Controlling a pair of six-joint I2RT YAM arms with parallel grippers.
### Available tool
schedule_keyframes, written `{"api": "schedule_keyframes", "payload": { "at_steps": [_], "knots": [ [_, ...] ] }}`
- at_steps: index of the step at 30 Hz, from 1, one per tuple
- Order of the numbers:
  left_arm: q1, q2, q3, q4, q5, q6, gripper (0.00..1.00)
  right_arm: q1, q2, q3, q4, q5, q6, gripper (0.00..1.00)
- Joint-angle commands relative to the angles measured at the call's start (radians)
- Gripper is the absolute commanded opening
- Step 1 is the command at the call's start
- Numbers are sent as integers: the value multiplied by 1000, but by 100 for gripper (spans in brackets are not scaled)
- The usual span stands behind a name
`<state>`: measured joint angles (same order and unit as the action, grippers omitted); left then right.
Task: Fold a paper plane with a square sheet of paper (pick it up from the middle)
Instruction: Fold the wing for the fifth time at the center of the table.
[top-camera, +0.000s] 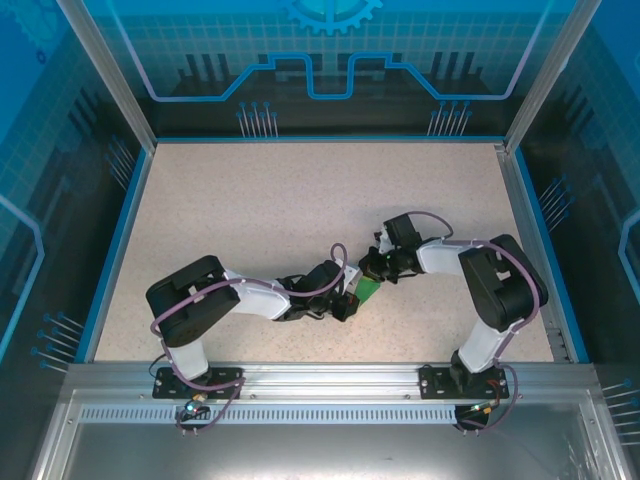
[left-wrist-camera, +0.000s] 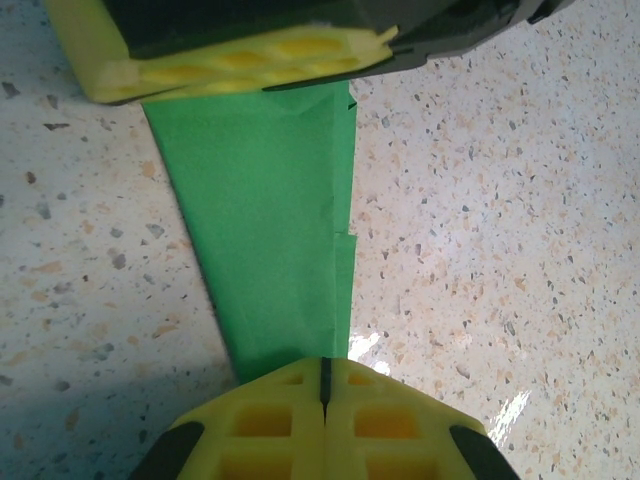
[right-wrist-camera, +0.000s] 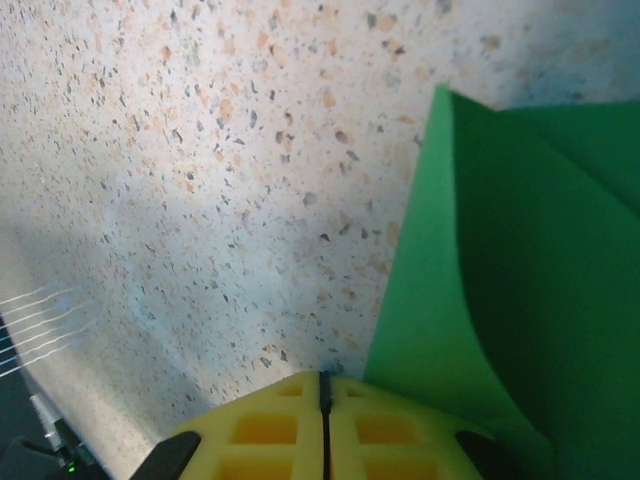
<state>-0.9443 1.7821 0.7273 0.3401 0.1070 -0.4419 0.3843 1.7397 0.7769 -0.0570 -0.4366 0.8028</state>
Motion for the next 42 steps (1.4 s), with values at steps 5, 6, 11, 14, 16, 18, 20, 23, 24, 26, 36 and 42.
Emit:
{"api": "schedule_keyframes", "payload": {
  "at_steps": [5,6,11,14,16,18,20,23,24,26,36,42],
  "knots": [
    [-2,36,-75,-232,34,12,0,-121,108,78,103,158,-36,7],
    [-2,33,-75,-233,33,12,0,-134,115,85,109,149,-35,7],
    [-3,36,-70,-237,34,12,0,-165,146,133,116,115,-35,7],
    [-2,35,-67,-243,34,12,0,-176,155,152,115,105,-35,7],
    [-3,35,-65,-246,34,13,0,-182,156,163,108,108,-39,7],
    [-2,33,-63,-249,34,12,0,-190,161,171,107,103,-41,7],
    [-2,31,-63,-251,34,12,0,-198,168,178,107,95,-40,7],
    [-2,27,-56,-257,36,13,0,-206,168,185,105,89,-52,8],
    [-2,23,-53,-260,37,12,0,-209,161,188,100,83,-58,8],
    [-3,16,-48,-260,40,9,0,-210,136,194,88,71,-70,8],
    [-2,-105,77,-313,28,-21,14,-194,-165,69,-131,28,-160,24],
    [-3,-164,145,-385,7,-14,34,-170,-322,-37,-269,21,-208,39]
  ]
}}
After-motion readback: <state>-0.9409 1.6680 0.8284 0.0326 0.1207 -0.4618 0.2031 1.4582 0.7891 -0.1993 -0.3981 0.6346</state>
